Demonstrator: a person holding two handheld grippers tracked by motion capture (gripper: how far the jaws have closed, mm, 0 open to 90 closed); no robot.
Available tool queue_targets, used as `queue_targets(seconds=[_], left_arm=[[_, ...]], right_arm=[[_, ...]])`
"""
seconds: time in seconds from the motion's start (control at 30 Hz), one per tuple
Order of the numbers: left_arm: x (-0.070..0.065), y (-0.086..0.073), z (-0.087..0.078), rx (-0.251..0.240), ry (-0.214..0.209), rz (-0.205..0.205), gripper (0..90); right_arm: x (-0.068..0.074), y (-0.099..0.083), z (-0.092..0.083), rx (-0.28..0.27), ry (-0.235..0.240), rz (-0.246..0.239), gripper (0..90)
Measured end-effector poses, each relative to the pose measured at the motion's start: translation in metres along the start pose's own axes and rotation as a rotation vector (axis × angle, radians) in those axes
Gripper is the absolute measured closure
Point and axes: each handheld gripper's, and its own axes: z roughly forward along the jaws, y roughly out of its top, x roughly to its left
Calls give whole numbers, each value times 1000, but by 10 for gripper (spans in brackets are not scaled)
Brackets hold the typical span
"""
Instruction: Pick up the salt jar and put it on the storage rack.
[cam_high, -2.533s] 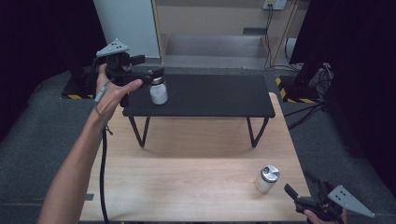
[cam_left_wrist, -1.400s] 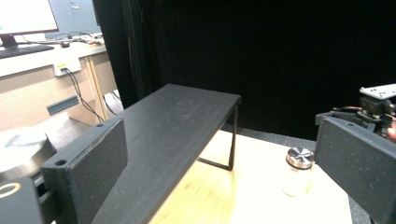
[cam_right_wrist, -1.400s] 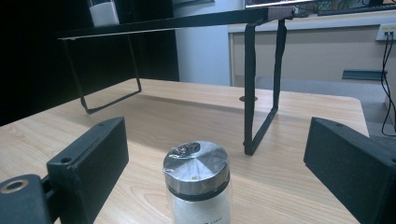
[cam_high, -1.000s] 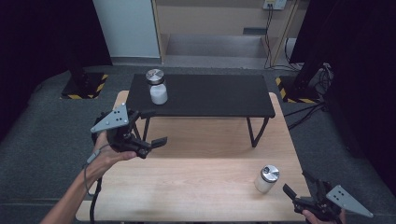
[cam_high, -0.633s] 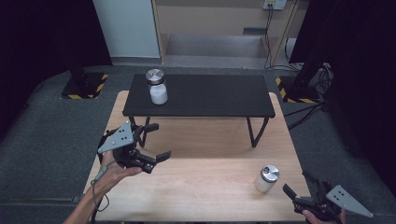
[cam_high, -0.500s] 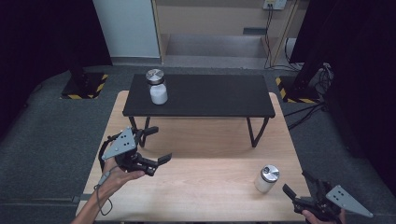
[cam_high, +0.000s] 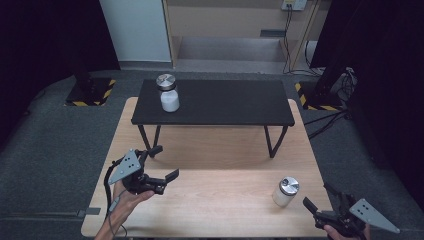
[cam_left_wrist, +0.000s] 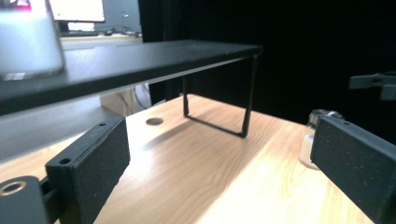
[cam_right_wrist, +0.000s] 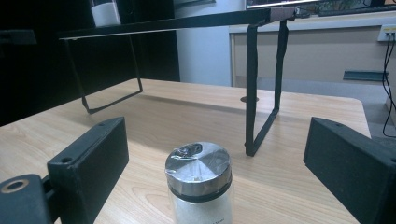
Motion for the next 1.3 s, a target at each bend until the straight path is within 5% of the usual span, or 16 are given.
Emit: queue_targets(seconds=[0.2,0.43,0.53,0.63,0.83,1.07,1.3], left_arm=[[-10,-9,-7,12,61,30,33],[-12,-16,-12,1,81,26,30],[-12,-22,-16,-37,72,-29,29],[-15,-23,-23,-64,78,-24,30],[-16,-25,-28,-18,112,10,28],[-14,-26,-23,31,96,30,27],[-12,-30,-23,8,80,-15,30]], right_arm=[[0,0,1,3,1,2,67],[1,0,2,7,8,0,66],[0,-1,3,9,11,-2,66],[0,-1,4,9,20,-1,66],[0,-3,5,3,38,-18,66],[0,-6,6,-18,33,-24,63],[1,-10,5,-48,28,-11,48]])
